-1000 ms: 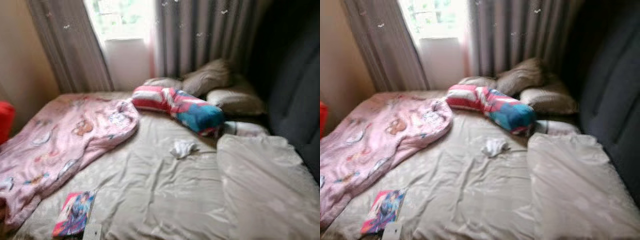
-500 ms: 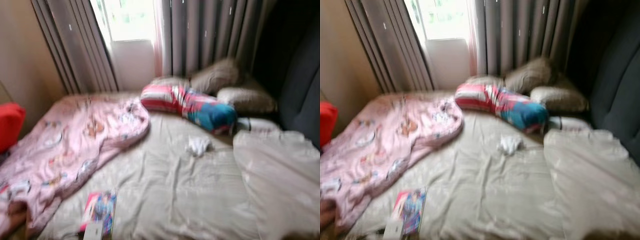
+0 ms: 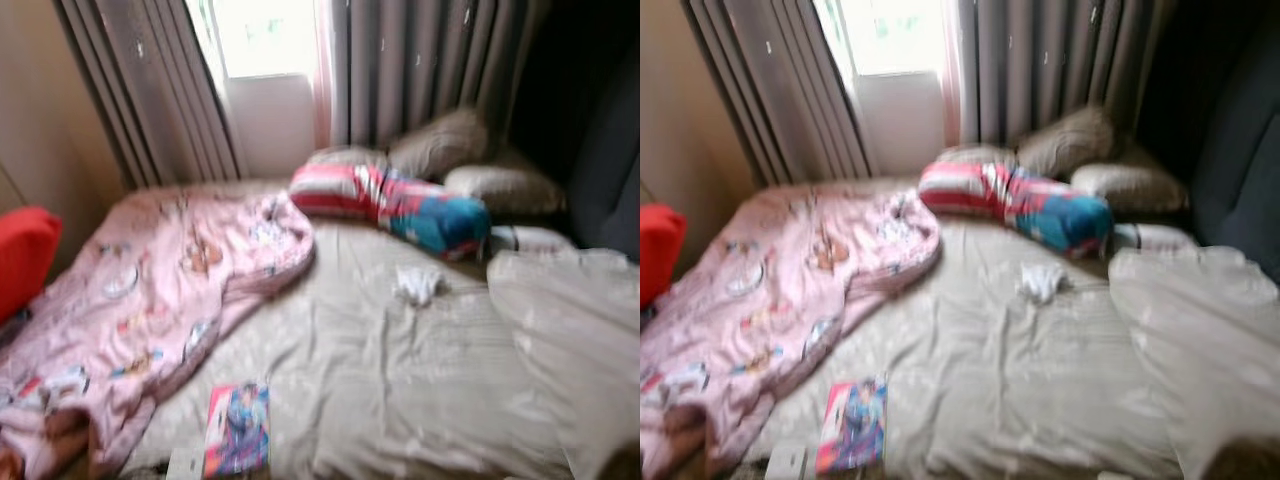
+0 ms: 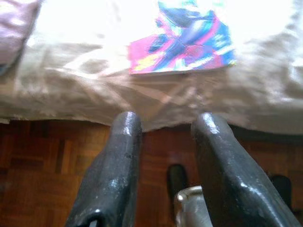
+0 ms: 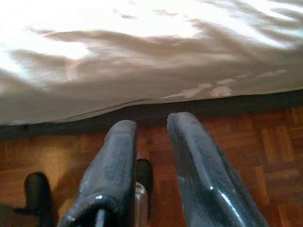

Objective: Clean up the room

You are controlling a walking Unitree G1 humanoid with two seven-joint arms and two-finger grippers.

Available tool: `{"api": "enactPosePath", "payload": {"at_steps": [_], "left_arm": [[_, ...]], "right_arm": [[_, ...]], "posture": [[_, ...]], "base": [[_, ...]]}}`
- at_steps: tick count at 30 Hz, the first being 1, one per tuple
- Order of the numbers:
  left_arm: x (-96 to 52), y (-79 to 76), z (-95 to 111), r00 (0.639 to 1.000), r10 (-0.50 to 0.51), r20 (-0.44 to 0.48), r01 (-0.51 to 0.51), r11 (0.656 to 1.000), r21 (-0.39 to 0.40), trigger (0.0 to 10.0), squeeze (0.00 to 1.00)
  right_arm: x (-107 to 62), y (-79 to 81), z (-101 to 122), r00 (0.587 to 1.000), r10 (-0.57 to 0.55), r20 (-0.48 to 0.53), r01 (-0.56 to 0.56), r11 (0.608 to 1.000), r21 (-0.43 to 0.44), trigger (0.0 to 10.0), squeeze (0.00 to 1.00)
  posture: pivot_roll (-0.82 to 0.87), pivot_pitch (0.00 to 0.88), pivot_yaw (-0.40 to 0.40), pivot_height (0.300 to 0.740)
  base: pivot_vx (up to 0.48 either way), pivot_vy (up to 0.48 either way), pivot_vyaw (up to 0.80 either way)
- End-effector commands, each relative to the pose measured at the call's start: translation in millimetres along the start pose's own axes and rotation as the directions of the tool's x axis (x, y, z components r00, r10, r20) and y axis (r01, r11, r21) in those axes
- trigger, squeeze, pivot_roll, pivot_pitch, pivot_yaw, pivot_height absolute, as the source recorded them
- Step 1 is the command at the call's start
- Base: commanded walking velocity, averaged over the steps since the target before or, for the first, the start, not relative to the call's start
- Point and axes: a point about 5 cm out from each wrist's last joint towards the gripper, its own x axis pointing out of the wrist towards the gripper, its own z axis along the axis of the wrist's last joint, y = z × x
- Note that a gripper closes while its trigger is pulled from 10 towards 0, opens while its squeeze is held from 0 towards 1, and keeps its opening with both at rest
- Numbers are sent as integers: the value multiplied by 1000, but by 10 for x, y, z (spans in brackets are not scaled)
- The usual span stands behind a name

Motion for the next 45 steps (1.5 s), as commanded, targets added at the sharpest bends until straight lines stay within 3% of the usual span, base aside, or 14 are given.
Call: {"api": "enactPosePath", "payload": {"at_steps": [1, 36, 45], "left_arm": [[-20, 58, -79, 999, 17, -35, -17, 1000, 6, 10000, 0], [-21, 44, -98, 999, 20, -44, -20, 1000, 4, 10000, 0], [-21, 36, -91, 999, 9, -34, -10, 1000, -7, 10000, 0]], "right_arm": [[16, 71, 25, 1000, 22, 7, -22, 1000, -10, 10000, 0], [16, 79, 23, 999, 32, 5, -32, 999, -34, 10000, 0], [17, 82, 35, 999, 40, 11, -40, 998, -55, 10000, 0]], "posture": [[-71, 7, 56, 740], [-69, 6, 53, 740], [-70, 7, 51, 740]], "base": [[0, 349, 0], [0, 344, 0], [0, 0, 374]]}}
